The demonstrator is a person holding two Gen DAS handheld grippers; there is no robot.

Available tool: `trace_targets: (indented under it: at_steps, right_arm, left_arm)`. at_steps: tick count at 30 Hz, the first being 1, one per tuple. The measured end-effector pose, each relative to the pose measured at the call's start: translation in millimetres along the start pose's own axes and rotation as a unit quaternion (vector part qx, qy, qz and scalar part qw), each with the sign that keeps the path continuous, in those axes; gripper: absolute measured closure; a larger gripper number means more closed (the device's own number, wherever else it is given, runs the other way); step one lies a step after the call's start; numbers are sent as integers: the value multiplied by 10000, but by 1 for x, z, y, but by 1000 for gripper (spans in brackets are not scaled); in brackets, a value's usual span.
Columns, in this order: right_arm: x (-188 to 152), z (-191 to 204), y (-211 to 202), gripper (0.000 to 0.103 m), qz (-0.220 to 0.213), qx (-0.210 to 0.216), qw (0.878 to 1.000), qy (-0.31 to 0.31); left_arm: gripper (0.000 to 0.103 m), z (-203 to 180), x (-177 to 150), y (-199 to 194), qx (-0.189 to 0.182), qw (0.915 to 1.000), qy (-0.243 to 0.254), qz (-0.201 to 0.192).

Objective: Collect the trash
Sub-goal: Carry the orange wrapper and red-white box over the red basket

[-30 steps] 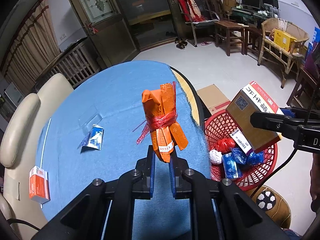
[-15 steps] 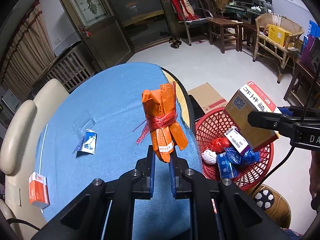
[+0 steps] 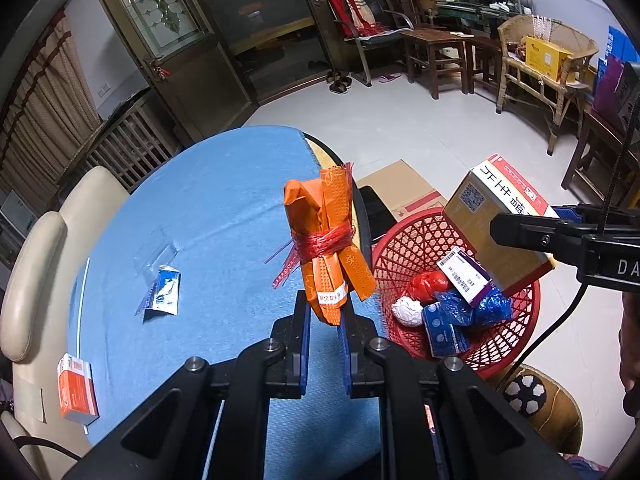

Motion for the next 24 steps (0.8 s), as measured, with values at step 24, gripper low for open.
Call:
trace_targets:
  at_steps: [24]
  right_arm:
    - [-2, -33, -12, 50, -63, -32, 9992, 383]
  left_arm:
    - [90, -31, 5, 10, -26, 9992, 379, 132]
Point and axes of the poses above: each gripper's, at about its wrist camera, not at the fingertips, and y roughly the way its jaws point, z to its left, x to its top, the point moved 9 cm from there along y, roughly the way its jaws point, and after that the axes turned 2 degrees about y, right-handed, at the moved point
